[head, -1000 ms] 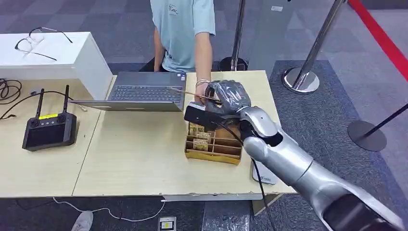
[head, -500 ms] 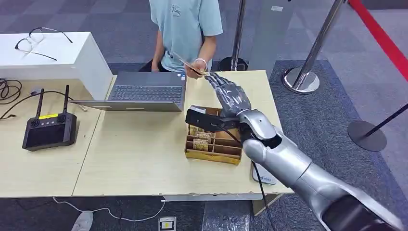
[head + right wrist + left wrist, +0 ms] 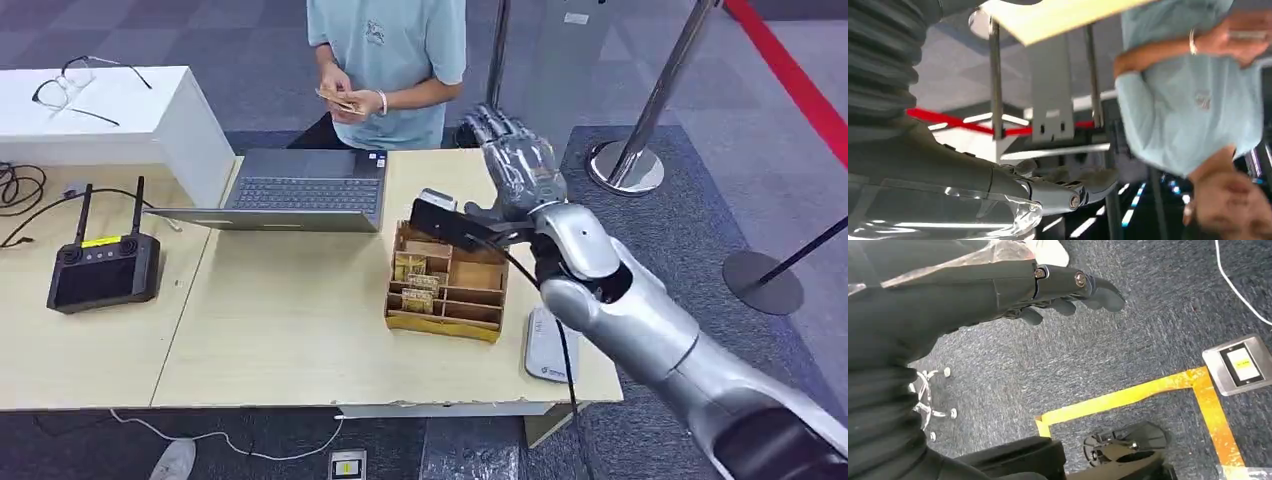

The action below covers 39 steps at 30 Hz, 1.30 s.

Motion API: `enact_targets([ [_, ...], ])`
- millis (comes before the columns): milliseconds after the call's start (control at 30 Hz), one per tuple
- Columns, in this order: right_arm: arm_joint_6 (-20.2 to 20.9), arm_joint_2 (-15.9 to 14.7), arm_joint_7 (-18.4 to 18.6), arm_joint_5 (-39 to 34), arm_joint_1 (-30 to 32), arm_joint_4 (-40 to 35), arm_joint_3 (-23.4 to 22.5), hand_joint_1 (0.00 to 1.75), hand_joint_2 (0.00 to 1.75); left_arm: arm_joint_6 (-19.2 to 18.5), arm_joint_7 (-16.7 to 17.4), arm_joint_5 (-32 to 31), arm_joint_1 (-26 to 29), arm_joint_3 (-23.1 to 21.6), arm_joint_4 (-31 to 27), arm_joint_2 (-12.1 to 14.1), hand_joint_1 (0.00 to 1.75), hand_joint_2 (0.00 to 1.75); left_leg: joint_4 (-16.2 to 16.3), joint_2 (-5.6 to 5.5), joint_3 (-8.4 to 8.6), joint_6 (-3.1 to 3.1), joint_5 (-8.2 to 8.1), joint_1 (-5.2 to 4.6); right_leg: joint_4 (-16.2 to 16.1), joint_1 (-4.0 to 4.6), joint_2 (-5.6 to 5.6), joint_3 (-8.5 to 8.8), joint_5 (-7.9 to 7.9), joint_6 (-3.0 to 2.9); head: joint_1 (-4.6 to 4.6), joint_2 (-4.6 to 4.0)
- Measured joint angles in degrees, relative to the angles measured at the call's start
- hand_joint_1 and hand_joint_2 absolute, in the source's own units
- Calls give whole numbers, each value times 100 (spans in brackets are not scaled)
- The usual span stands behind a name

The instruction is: Pass the card to the sensor for recognition and then transmit it.

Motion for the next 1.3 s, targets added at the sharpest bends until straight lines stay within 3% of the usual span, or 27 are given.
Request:
enact_targets([
  [167,20,-641,426,247,212,-951,-406,0,175,24,24,96,16,17,2,17,0,175,3,-2,0,1,-1,2,-3,-1,0,2,0,1,0,0],
  [367,-251,-1539,673,581,1183,-2099,-1308,0,175,24,155,134,24,42,7,52,0,175,5,-3,1,6,-5,0,-5,-2,2,3,0,1,-2,0],
  [500,-448,-1987,682,842,2455,-2717,-2204,0,175,15,208,158,37,50,7,70,0,175,6,-19,1,9,-7,2,-8,-1,-10,8,-1,2,2,0],
  [633,-627,-2231,608,787,3836,-3075,-3325,0,175,39,201,182,35,55,7,87,0,175,4,-16,3,12,-9,0,-8,0,-7,10,-1,2,4,0],
  [800,-1061,-2188,276,490,5375,-3123,-4691,0,175,131,116,217,34,74,7,105,0,175,0,-18,4,12,-9,0,-8,2,-9,11,-1,2,-2,0],
  [967,-1791,-1789,-191,149,6354,-2521,-5666,0,175,199,61,232,31,116,7,107,0,175,0,-18,7,12,-9,4,-8,5,-9,12,-2,2,0,0],
  [1100,-2264,-1248,-594,-342,6661,-1404,-6248,0,175,201,197,195,23,144,7,116,0,175,-1,-18,9,12,-9,4,-8,5,-8,14,-2,2,4,0],
  [1167,-2492,-1004,-853,-529,6616,-735,-6373,0,175,192,260,177,16,146,7,136,0,175,-1,-5,10,12,-9,6,-8,9,-1,14,-1,1,4,0],
  [1300,-2695,-662,-1014,-808,6423,418,-6469,0,175,179,326,138,4,146,4,173,0,175,-3,7,12,12,-8,6,-8,10,15,11,-1,1,-4,0],
])
